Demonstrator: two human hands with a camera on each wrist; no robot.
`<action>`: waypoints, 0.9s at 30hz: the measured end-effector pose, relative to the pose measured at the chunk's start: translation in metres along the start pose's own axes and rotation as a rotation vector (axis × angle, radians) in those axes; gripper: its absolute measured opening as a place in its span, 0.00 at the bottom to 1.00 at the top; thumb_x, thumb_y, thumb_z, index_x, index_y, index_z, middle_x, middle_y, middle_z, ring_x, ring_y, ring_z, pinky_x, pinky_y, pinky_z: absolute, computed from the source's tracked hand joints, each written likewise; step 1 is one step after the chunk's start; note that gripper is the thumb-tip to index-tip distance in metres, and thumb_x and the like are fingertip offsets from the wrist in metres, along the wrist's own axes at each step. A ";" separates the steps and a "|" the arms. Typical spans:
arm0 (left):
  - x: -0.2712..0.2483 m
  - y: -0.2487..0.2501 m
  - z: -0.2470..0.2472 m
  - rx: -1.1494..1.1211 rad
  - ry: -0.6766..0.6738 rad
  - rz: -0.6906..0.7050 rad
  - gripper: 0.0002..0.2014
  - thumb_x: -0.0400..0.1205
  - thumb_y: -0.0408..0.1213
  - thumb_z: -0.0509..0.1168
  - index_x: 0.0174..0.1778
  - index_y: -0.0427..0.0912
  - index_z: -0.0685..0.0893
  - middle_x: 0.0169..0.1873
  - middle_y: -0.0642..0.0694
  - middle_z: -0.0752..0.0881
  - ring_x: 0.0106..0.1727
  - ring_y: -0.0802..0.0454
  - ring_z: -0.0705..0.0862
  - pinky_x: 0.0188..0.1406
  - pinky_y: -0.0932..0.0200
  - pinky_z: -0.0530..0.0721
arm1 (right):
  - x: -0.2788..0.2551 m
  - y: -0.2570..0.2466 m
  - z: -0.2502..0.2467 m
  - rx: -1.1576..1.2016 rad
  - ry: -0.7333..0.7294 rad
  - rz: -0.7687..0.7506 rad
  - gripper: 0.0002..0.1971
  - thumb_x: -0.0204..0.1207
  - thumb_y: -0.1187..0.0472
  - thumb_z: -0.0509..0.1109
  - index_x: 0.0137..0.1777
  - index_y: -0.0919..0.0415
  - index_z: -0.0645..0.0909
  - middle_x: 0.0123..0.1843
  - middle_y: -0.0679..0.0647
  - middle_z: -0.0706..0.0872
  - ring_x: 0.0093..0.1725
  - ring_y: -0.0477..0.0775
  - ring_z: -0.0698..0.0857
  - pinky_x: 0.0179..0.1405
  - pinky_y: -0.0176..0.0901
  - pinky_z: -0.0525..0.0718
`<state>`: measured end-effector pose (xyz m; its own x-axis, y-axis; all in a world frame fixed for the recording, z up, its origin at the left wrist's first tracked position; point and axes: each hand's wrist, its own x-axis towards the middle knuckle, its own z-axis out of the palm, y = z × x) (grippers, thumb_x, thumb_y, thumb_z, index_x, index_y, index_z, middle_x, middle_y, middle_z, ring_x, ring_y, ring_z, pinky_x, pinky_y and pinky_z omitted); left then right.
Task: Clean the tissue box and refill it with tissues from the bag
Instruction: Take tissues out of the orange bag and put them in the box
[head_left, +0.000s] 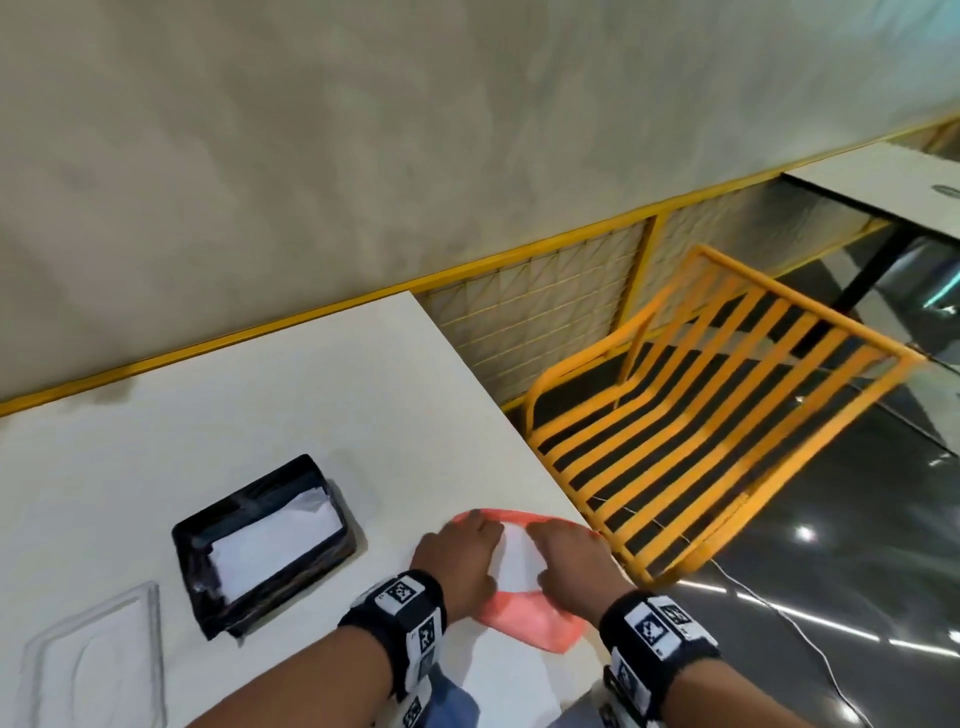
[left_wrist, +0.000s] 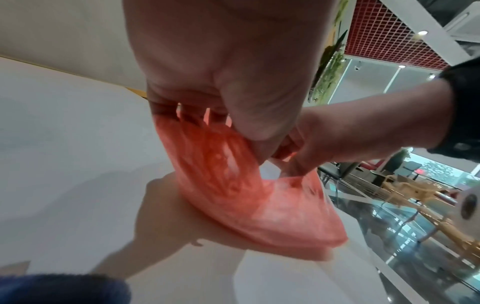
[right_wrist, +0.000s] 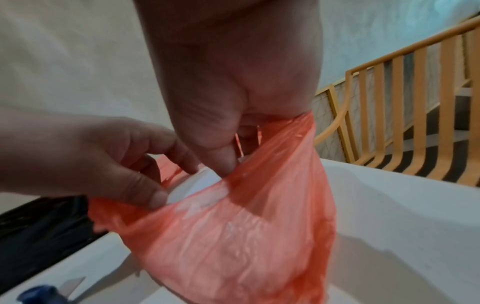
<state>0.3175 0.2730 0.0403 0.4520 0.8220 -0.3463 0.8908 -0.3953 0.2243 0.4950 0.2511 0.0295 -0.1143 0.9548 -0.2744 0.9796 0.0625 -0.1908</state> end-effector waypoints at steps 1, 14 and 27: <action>0.003 -0.002 0.000 -0.039 -0.006 -0.020 0.32 0.77 0.42 0.68 0.79 0.48 0.68 0.78 0.48 0.71 0.74 0.42 0.76 0.64 0.42 0.82 | 0.000 0.000 -0.001 -0.010 0.000 -0.016 0.24 0.73 0.62 0.68 0.70 0.48 0.76 0.67 0.48 0.83 0.67 0.55 0.81 0.63 0.54 0.81; 0.008 -0.027 -0.009 -0.502 0.048 -0.181 0.17 0.70 0.48 0.75 0.54 0.57 0.83 0.52 0.57 0.88 0.53 0.52 0.86 0.53 0.57 0.84 | -0.005 -0.005 -0.038 0.351 -0.124 0.001 0.13 0.67 0.68 0.61 0.42 0.47 0.75 0.43 0.42 0.82 0.44 0.45 0.78 0.42 0.43 0.80; -0.035 -0.023 -0.060 -0.899 0.265 -0.041 0.17 0.72 0.39 0.76 0.55 0.58 0.84 0.44 0.63 0.85 0.47 0.65 0.82 0.56 0.60 0.81 | -0.006 -0.017 -0.109 0.461 -0.199 -0.178 0.37 0.64 0.50 0.77 0.75 0.41 0.69 0.69 0.39 0.78 0.65 0.43 0.79 0.63 0.41 0.81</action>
<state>0.2781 0.2780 0.1021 0.2971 0.9386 -0.1754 0.4843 0.0102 0.8748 0.4967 0.2754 0.1369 -0.3456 0.8645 -0.3651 0.7730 0.0417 -0.6330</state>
